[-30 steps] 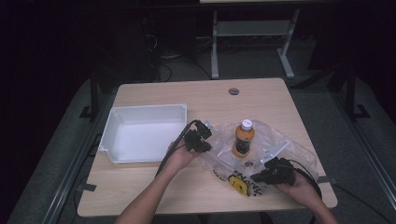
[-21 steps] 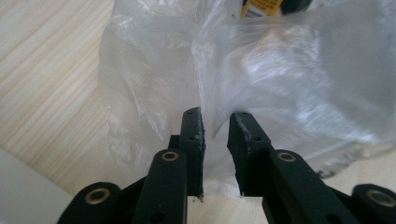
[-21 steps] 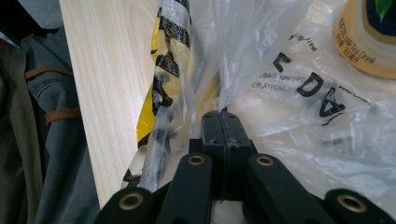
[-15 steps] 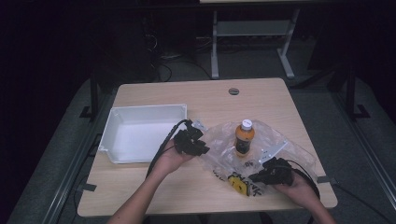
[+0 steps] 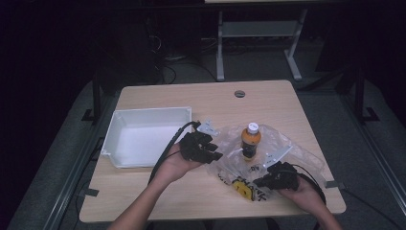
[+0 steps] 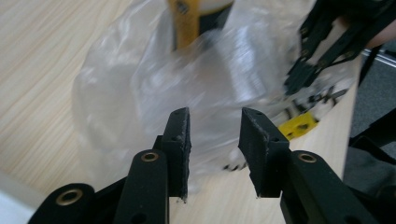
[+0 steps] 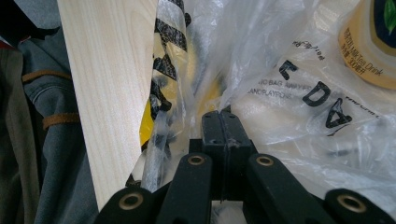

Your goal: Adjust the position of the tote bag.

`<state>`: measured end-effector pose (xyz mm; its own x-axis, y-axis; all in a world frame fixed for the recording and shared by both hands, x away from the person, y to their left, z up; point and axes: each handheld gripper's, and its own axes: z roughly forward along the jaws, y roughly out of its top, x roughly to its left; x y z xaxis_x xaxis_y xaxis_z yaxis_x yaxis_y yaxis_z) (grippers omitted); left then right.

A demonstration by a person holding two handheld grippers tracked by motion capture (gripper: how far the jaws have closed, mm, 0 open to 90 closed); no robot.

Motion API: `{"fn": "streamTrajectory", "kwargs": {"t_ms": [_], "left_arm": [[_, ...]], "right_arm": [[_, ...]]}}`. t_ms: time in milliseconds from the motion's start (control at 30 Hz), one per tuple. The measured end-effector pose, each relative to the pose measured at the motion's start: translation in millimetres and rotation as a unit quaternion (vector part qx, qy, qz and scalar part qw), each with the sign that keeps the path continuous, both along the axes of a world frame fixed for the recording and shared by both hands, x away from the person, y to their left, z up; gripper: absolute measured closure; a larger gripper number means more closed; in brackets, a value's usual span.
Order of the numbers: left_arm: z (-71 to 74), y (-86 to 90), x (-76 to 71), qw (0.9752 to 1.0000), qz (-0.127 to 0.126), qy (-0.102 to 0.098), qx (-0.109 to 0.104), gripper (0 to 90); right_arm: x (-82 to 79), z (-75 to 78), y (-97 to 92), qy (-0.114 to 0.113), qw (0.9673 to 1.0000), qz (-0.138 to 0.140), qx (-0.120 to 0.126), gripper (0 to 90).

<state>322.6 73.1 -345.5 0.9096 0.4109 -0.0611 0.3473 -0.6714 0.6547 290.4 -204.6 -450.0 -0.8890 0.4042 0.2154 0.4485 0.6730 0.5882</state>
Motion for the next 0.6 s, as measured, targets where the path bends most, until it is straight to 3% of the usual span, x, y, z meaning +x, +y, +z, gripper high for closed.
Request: {"fn": "streamTrajectory", "kwargs": {"t_ms": [300, 600], "left_arm": [[5.3, -25.8, -3.5, 0.9997, -0.025, -0.003, -0.003, 57.7], [-1.1, -44.0, 4.2, 0.9999, -0.011, -0.011, 0.005, 50.6]], "right_arm": [[-0.2, 0.4, 1.7, 0.001, 1.0000, 0.001, 0.002, 90.0], [-0.7, 0.8, 4.2, -0.001, 1.0000, 0.005, -0.002, 90.0]]}}
